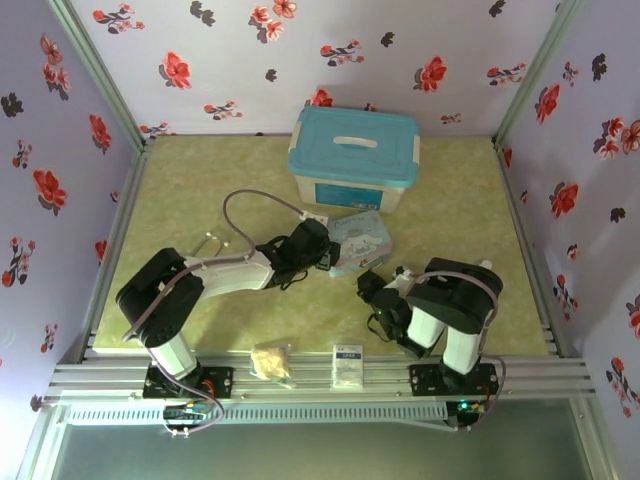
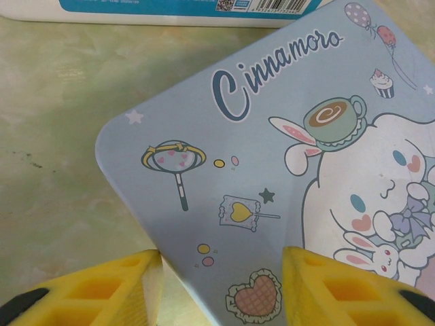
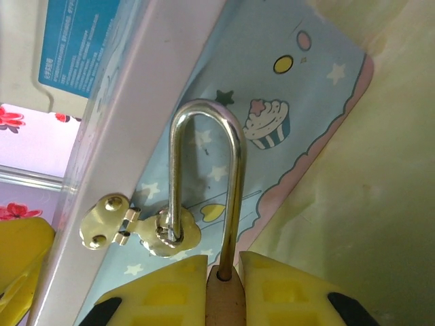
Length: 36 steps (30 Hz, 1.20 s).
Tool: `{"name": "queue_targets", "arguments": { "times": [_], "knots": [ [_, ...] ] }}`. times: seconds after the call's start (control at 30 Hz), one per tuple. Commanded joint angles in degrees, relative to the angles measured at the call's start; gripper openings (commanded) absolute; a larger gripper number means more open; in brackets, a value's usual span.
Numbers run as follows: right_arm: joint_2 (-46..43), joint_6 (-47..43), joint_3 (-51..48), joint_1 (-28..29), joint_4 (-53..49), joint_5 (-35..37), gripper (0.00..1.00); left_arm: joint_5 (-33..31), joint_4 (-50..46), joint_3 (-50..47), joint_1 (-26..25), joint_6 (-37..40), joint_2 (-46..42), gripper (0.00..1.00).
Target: Unlock a padlock with a key
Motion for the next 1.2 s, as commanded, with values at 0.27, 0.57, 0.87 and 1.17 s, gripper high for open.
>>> {"name": "queue_targets", "arguments": {
  "times": [0.27, 0.57, 0.87, 1.17],
  "knots": [
    [-21.1, 1.0, -2.0, -3.1, -20.3, -1.3, 0.05, -2.6, -15.2, -1.8, -1.4, 3.4, 3.8, 0.48],
    [-47.0, -25.8, 15.3, -13.6, -80.8, -26.6, 0.06, -3.6, -17.0, 1.2, 1.6, 4.8, 4.4, 0.49],
    [-41.3, -24.0, 11.3, -26.1, -70.7, -47.1, 0.02, -2.6, -14.6, 2.5, 4.2, 7.2, 4.5, 0.48],
    [-40.2, -9.5, 1.8, -25.2, -53.6, -34.8, 0.02, -2.0, -11.4, -0.5, 2.7, 2.3, -3.7, 0.54]
  ]
}}
